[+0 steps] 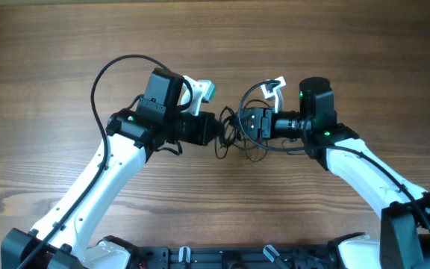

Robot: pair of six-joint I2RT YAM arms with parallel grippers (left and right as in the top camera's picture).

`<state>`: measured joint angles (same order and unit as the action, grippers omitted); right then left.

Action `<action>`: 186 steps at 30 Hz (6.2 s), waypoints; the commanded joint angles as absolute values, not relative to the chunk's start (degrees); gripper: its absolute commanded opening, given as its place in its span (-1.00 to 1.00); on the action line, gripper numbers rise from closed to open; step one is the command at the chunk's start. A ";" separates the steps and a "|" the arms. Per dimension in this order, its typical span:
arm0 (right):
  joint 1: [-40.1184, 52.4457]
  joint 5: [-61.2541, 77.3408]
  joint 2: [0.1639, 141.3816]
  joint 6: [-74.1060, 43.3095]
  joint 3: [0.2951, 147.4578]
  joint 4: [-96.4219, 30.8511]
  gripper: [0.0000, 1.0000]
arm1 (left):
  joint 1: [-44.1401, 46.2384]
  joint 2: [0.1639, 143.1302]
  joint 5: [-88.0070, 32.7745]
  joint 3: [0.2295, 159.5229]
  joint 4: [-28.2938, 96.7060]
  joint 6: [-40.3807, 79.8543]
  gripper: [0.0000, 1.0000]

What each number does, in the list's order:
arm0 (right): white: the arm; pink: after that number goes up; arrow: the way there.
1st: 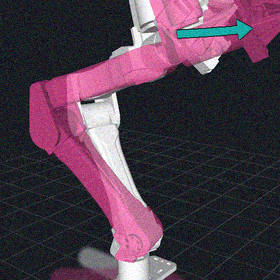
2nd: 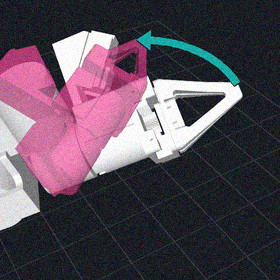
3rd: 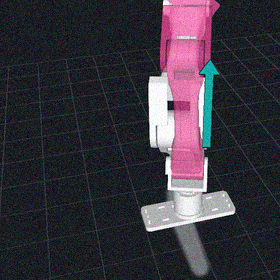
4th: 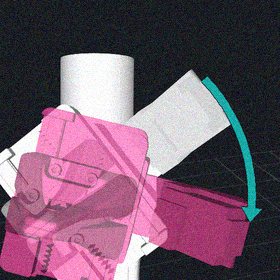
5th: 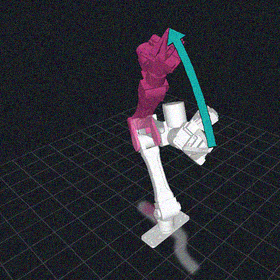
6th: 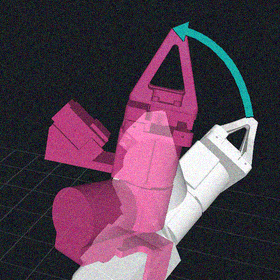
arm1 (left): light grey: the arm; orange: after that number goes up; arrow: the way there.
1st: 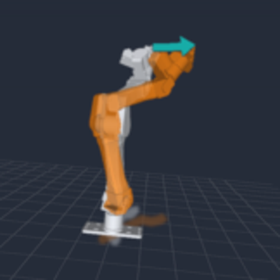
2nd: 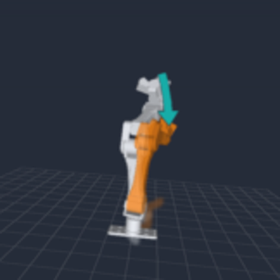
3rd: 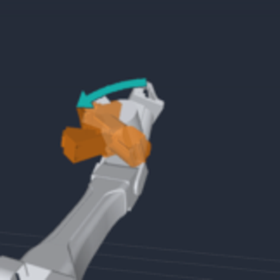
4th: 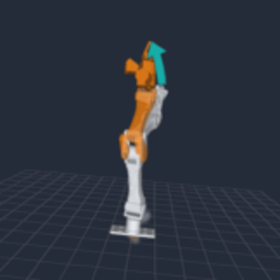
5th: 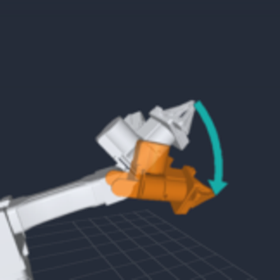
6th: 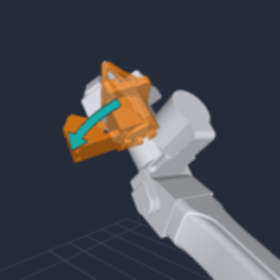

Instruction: Untangle cables

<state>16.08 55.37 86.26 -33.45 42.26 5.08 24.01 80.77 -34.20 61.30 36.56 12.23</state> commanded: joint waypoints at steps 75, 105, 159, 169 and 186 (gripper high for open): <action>16.91 40.97 86.80 -31.73 42.63 -5.74 -0.91 | 11.18 83.29 -24.82 59.33 41.60 28.95 0.06; 16.91 45.04 86.80 -32.10 42.63 -1.39 -0.91 | 14.17 96.40 -33.39 59.18 34.24 45.76 -0.38; 16.67 44.82 86.78 -32.53 42.63 -3.53 -0.91 | 19.07 97.60 -13.65 59.16 31.14 53.06 -0.92; 5.39 27.42 86.78 -43.46 42.63 -13.26 -0.91 | 6.07 74.74 -24.77 59.16 32.36 37.45 -0.92; 6.15 12.49 86.78 -39.03 42.63 -31.40 -0.54 | 2.09 66.15 -43.13 59.16 9.76 36.42 -0.92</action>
